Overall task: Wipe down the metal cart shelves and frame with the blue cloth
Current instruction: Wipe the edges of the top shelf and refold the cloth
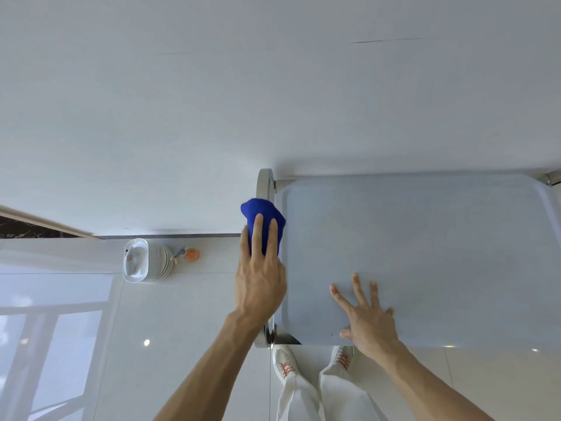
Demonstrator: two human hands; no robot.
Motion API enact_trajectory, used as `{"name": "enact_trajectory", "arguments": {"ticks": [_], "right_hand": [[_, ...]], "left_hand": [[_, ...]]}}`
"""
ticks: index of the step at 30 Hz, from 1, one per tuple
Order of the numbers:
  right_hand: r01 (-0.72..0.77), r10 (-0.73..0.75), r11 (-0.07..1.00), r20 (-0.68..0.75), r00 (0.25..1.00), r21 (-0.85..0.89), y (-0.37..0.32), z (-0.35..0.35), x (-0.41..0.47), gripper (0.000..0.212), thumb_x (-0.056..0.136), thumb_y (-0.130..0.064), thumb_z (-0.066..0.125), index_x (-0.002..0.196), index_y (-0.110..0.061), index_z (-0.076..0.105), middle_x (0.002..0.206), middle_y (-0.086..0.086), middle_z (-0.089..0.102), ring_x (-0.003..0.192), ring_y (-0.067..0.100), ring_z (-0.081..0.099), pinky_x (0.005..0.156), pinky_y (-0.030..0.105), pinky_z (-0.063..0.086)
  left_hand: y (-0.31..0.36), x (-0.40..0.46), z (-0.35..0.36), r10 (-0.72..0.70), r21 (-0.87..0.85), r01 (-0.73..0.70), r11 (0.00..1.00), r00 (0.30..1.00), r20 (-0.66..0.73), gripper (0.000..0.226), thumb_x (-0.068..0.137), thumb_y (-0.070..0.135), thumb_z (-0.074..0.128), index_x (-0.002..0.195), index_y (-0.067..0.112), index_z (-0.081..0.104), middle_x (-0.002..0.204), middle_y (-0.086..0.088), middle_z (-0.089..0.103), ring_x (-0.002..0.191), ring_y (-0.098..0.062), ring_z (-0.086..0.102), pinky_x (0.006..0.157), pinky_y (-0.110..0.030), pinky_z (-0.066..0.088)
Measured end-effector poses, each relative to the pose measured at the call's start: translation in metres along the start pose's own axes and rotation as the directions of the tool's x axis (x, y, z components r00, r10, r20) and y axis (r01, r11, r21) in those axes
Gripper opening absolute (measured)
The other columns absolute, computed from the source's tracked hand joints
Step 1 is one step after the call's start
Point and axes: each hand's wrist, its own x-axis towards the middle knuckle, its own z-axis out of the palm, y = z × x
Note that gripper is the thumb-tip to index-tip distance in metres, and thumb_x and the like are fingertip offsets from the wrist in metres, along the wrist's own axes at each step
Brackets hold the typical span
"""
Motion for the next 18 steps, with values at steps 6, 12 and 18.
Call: {"name": "enact_trajectory", "arguments": {"ticks": [6,12,18], "right_hand": [[-0.009,0.008,1.000,-0.006,1.000,-0.014,0.002,0.004,0.004,0.099,0.092,-0.048,0.065,0.150,-0.055,-0.014,0.162,0.000,-0.032,0.152,0.040,-0.015,0.108,0.067,0.035],[-0.015,0.015,1.000,-0.020,1.000,-0.015,0.004,0.002,0.000,0.100,0.090,-0.048,0.067,0.151,-0.056,-0.012,0.164,-0.003,-0.029,0.153,0.037,-0.013,0.106,0.062,0.039],[0.025,-0.029,0.996,-0.057,0.998,-0.081,0.009,0.003,-0.002,0.097,0.090,-0.057,0.062,0.152,-0.053,-0.014,0.165,-0.002,-0.024,0.154,0.038,-0.007,0.099,0.051,0.047]], "left_hand": [[0.006,-0.057,0.015,0.012,0.033,-0.012,0.999,1.000,0.007,0.053,0.089,0.003,0.045,0.141,-0.006,0.047,0.156,-0.019,0.036,0.148,-0.039,0.022,0.119,-0.046,0.026],[0.017,-0.086,0.025,-0.162,-0.086,0.160,0.983,0.987,-0.013,0.059,0.092,0.004,0.036,0.151,0.004,0.037,0.162,-0.018,0.022,0.139,-0.039,0.034,0.107,-0.031,0.038],[0.025,-0.086,0.032,-0.203,-0.152,0.178,0.972,0.964,-0.171,0.066,0.078,-0.002,0.058,0.143,0.003,0.049,0.151,-0.019,0.043,0.108,-0.039,0.055,0.077,-0.040,0.058]]}}
